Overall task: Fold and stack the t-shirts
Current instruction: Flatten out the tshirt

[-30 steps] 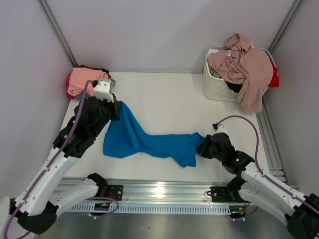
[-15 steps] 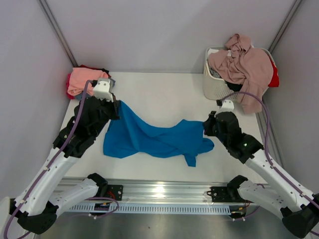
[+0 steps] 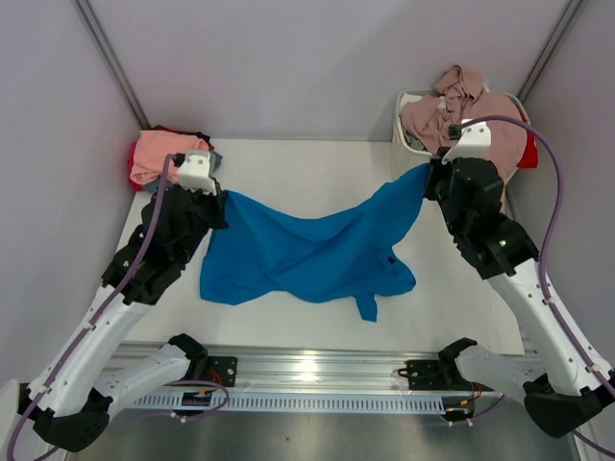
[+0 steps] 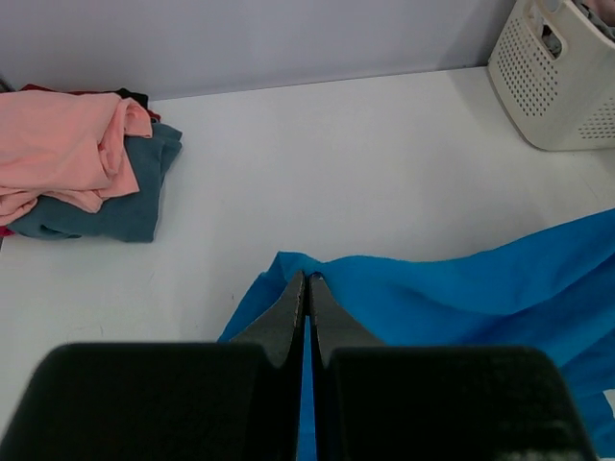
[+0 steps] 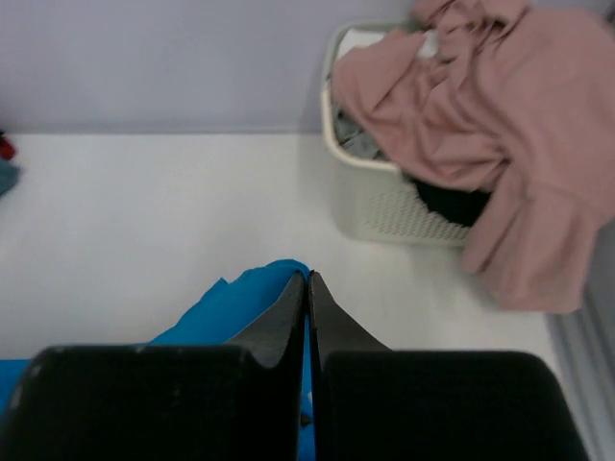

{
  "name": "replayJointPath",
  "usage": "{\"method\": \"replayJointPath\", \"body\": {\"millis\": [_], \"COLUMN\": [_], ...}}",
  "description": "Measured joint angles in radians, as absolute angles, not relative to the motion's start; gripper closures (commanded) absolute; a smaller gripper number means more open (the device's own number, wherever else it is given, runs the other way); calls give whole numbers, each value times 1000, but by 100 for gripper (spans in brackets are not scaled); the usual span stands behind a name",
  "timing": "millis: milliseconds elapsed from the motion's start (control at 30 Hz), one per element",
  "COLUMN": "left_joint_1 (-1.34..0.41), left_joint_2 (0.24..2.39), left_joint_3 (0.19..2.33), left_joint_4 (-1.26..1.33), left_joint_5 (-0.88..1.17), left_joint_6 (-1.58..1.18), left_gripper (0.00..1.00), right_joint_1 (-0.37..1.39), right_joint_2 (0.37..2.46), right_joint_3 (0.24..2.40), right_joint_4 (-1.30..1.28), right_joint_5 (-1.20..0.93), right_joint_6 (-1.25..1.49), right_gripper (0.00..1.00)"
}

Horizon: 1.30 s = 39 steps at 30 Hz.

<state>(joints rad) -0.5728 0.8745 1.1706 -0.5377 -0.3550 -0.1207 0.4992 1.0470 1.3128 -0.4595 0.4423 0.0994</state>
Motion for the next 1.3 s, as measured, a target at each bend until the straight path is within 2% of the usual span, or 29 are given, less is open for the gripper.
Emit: {"method": "replayJointPath", "body": {"millis": [267, 600, 1000, 1300], "left_joint_1": [-574, -575, -586, -586], "left_joint_2": [856, 735, 704, 630], "left_joint_3": [1246, 1299, 1326, 1355], "left_joint_4": [-514, -372, -374, -348], "left_joint_5": [-484, -655, -612, -593], "left_joint_6": [-23, 147, 185, 234], "left_gripper": [100, 100, 100, 100], "right_joint_1": [466, 465, 477, 534], "right_joint_2": [1036, 959, 905, 860], "right_joint_3": [1447, 1615, 1760, 1871], "right_joint_4": [-429, -293, -272, -367], "right_joint_5": [600, 765, 752, 608], "right_joint_6": [-130, -405, -464, -364], "right_gripper": [100, 100, 100, 100]}}
